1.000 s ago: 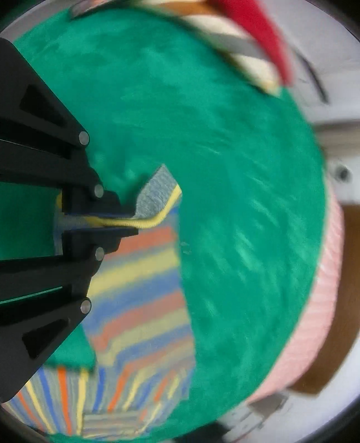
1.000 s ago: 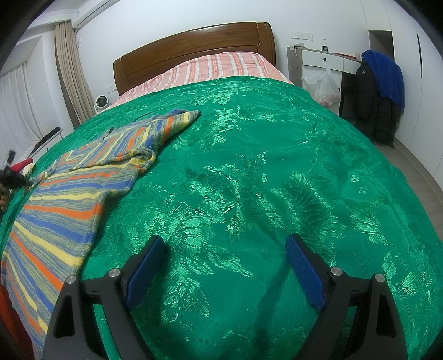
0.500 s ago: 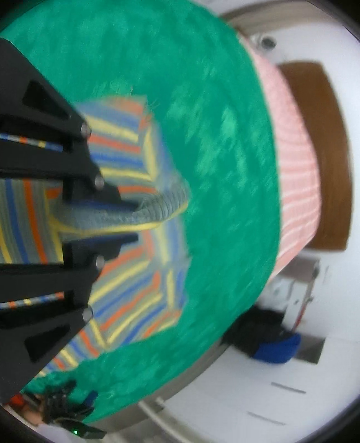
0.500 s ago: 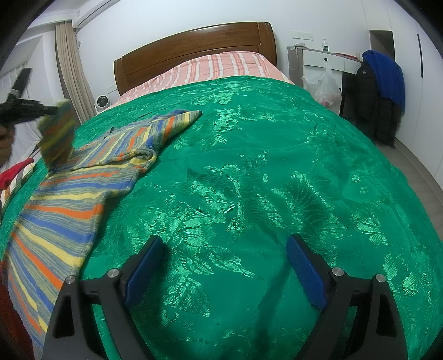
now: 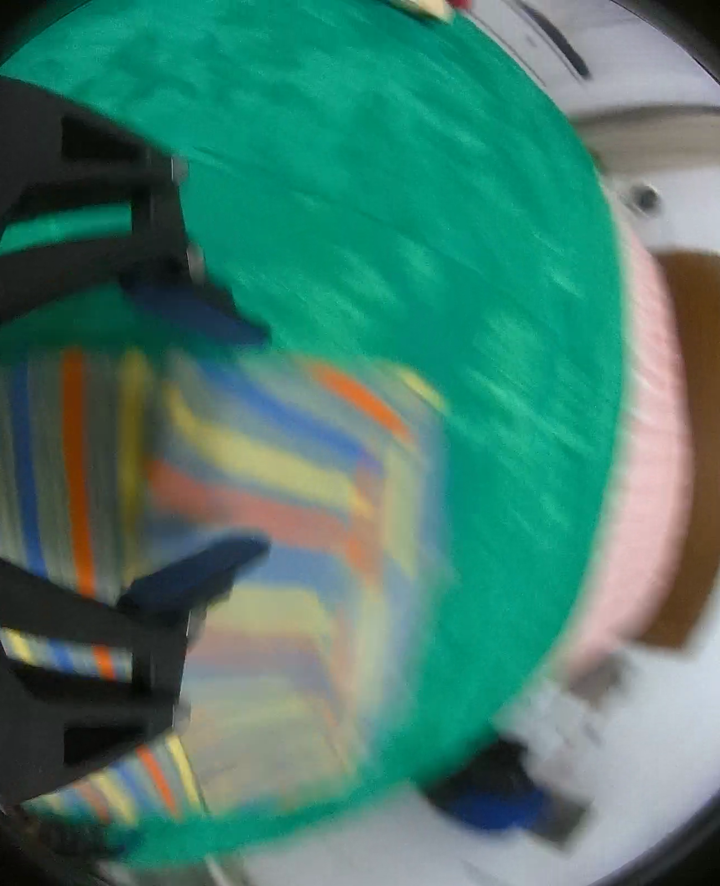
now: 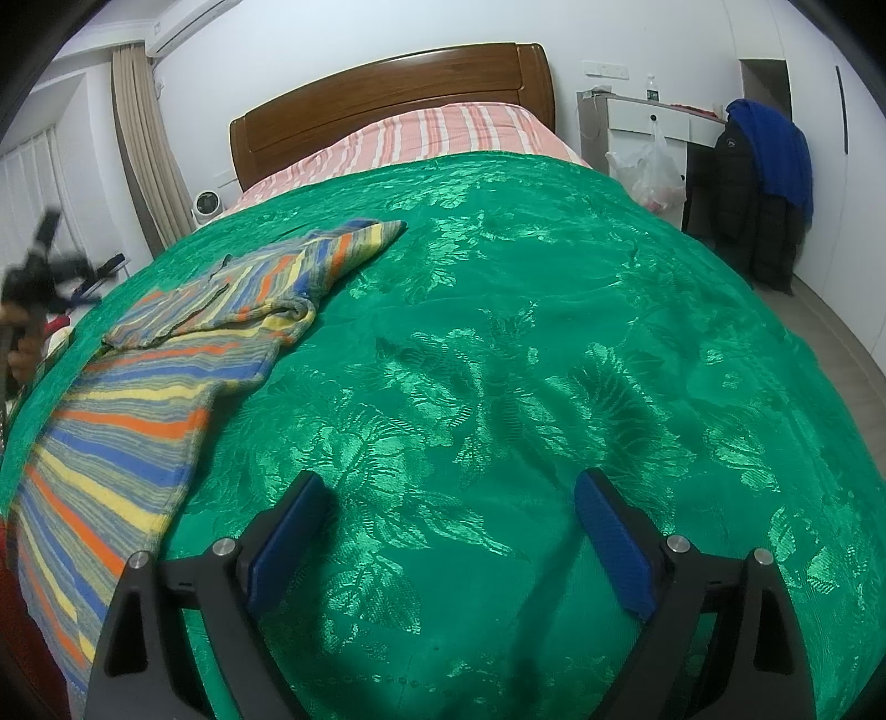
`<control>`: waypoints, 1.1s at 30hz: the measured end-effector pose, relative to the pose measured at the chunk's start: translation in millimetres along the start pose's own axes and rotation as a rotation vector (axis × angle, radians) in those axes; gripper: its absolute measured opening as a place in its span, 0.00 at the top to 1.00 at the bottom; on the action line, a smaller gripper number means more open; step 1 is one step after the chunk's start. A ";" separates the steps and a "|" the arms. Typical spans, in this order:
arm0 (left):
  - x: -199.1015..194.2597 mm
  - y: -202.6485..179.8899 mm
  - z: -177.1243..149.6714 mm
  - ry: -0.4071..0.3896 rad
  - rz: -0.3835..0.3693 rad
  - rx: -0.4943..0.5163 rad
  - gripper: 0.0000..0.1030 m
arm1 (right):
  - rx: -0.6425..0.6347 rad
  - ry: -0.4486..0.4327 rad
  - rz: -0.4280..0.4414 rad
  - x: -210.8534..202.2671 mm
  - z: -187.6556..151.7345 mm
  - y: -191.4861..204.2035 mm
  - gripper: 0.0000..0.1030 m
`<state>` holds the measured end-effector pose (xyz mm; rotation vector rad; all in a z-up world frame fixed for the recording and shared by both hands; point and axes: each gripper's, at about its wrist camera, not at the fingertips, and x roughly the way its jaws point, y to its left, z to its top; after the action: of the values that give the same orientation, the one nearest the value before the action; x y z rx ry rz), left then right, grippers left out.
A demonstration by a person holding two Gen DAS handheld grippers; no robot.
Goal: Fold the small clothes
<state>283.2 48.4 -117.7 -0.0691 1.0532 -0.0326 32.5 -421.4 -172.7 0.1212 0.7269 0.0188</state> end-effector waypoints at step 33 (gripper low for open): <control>-44.8 107.9 -152.1 -0.235 0.102 -0.057 0.00 | -0.013 -0.008 -0.026 1.0 -2.9 2.0 0.11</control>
<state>128.2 152.4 -161.7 -0.0688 0.8219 0.0956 31.4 -419.1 -175.3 0.0994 0.7200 -0.0022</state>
